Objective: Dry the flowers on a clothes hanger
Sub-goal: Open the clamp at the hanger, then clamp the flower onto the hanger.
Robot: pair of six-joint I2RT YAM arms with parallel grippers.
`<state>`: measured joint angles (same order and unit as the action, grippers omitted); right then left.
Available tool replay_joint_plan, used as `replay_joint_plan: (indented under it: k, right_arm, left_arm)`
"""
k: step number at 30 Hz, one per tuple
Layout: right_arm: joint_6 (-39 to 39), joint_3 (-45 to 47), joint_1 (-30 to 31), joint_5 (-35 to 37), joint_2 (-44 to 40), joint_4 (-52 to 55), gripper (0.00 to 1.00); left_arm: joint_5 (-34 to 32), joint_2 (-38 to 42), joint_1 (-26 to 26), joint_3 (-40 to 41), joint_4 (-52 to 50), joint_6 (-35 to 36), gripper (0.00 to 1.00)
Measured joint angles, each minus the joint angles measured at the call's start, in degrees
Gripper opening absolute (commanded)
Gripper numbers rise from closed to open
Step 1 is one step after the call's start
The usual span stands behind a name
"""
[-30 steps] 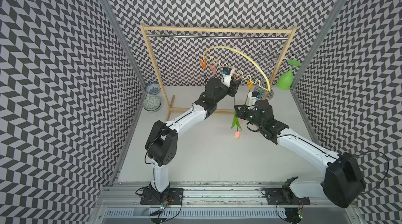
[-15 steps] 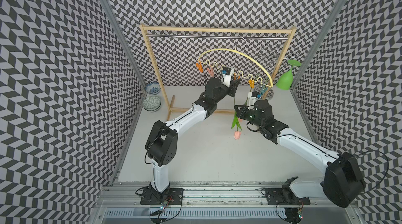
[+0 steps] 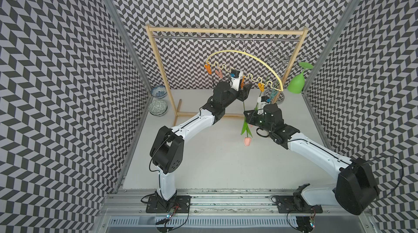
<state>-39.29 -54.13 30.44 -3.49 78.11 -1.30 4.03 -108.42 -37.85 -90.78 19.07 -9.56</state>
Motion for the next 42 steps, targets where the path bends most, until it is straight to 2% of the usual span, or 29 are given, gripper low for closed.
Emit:
replay_joint_plan:
  k: [3, 15, 23, 32, 42]
  right_arm:
    - [0.1, -0.2, 0.0, 0.0, 0.0, 0.1, 0.00]
    - [0.3, -1.0, 0.0, -1.2, 0.8, 1.4, 0.00]
    - [0.3, -1.0, 0.0, -1.3, 0.8, 2.2, 0.00]
    - [0.3, -1.0, 0.0, -1.3, 0.8, 2.2, 0.00]
    - [0.2, -1.6, -0.2, -3.0, 0.8, 2.9, 0.00]
  left_arm:
    - [-2.6, 0.0, -0.4, 0.0, -0.6, -0.1, 0.51]
    - [-11.0, 0.0, -2.4, -3.7, -3.9, -0.1, 0.52]
    - [-12.2, 0.0, -3.1, -4.0, -4.6, 0.5, 0.46]
    - [-12.3, 0.0, -3.1, -5.2, -6.0, 0.8, 0.26]
    - [-12.3, 0.0, -3.1, -5.4, -6.1, 0.7, 0.26]
